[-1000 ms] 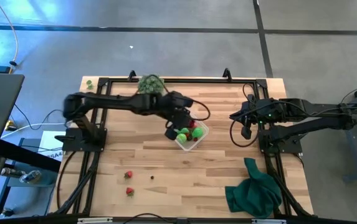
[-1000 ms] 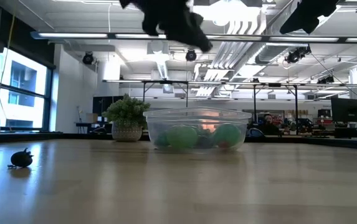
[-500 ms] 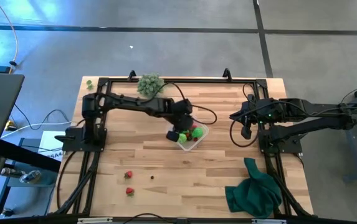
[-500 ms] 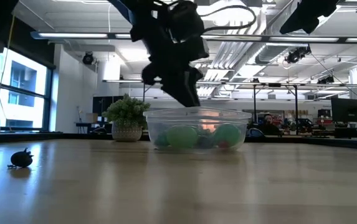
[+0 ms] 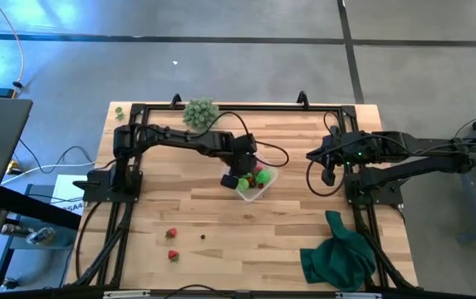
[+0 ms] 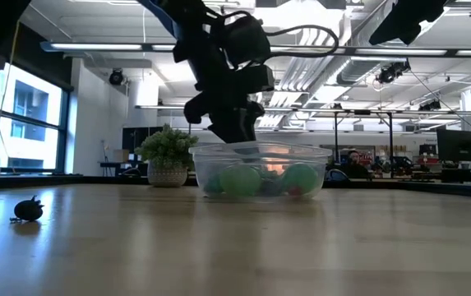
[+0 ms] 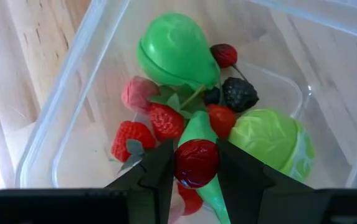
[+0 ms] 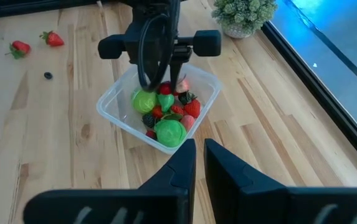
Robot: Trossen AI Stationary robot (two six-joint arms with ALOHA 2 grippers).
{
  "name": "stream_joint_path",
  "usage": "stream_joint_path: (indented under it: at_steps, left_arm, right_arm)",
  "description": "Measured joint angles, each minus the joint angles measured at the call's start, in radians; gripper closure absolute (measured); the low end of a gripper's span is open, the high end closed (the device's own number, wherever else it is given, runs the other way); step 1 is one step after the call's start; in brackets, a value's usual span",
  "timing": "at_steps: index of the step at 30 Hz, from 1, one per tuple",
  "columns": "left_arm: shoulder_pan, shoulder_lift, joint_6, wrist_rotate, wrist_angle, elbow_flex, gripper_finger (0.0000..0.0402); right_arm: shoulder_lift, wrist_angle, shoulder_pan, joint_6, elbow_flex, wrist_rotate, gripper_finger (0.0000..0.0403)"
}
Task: Pick and placing Produce into tupperware
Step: Put the red cherry into the transparent bin
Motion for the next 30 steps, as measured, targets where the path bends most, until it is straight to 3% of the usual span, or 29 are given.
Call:
stream_joint_path:
  at_steps: [30]
  left_arm:
    - [0.000,0.000,-0.022,0.034,0.005,0.000,0.0300]
  right_arm:
    - [0.000,0.000,0.000,0.000,0.000,0.000,0.0378]
